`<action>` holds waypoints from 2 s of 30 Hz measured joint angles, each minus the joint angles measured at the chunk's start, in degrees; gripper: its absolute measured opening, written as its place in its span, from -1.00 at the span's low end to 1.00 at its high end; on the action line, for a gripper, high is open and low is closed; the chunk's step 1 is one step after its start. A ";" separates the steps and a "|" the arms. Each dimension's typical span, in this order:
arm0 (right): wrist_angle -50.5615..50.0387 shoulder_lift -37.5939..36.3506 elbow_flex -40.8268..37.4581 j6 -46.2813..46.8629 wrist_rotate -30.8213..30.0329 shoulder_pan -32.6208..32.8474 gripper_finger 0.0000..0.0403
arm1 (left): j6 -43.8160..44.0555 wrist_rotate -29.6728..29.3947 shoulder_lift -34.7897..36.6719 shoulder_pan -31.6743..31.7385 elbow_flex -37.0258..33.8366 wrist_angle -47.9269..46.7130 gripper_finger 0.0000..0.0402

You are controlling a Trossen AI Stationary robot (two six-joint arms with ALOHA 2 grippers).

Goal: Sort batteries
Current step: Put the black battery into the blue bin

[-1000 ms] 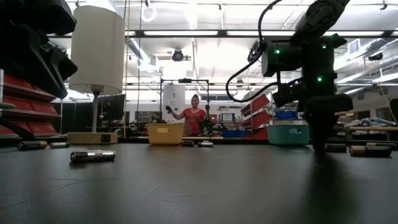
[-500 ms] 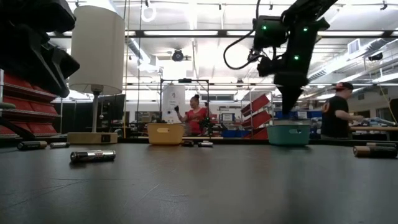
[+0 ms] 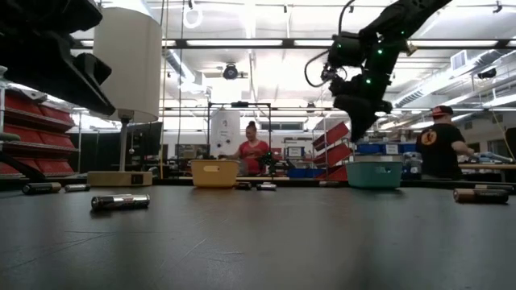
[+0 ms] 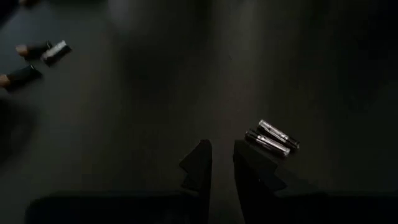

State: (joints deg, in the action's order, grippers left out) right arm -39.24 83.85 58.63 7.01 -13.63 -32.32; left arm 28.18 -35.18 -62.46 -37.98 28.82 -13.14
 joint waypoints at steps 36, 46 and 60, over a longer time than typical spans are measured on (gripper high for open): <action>-16.81 6.16 -0.67 32.60 10.29 51.86 -0.26 | -8.28 -3.72 -0.02 3.39 0.00 5.98 -0.64; -13.22 6.15 -8.19 35.06 9.58 51.76 -0.26 | -9.75 -2.25 -0.02 3.32 0.00 7.92 -0.64; -5.35 5.71 -15.84 33.97 10.97 49.25 -0.29 | -9.53 -1.36 -0.04 3.32 0.00 7.56 -0.64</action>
State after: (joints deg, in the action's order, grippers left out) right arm -44.59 89.56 42.78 40.98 -2.66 16.92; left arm 18.65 -36.53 -62.50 -34.65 28.82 -5.58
